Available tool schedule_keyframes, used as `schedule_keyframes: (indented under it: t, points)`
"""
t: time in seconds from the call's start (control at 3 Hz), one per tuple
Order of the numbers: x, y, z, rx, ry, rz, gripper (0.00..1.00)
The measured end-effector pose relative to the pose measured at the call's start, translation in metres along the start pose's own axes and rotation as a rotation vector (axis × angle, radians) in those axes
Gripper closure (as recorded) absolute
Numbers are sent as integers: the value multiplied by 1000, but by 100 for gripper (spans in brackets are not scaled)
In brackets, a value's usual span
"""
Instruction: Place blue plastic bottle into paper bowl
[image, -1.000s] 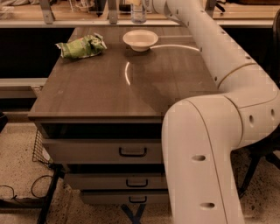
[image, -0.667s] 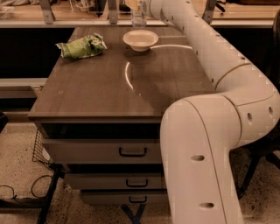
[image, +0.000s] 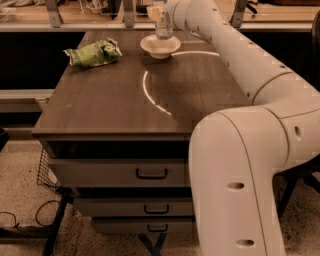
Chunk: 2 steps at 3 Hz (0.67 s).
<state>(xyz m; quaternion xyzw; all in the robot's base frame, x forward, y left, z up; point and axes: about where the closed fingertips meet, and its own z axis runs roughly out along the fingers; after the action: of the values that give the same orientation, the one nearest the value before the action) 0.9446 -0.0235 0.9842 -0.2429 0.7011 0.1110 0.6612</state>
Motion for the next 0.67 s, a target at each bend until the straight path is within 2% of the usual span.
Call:
schedule_keyframes:
  t: [0.33, 0.67]
  points:
    - [13, 5, -7, -19, 31, -10, 100]
    - [25, 14, -13, -45, 46, 13, 100]
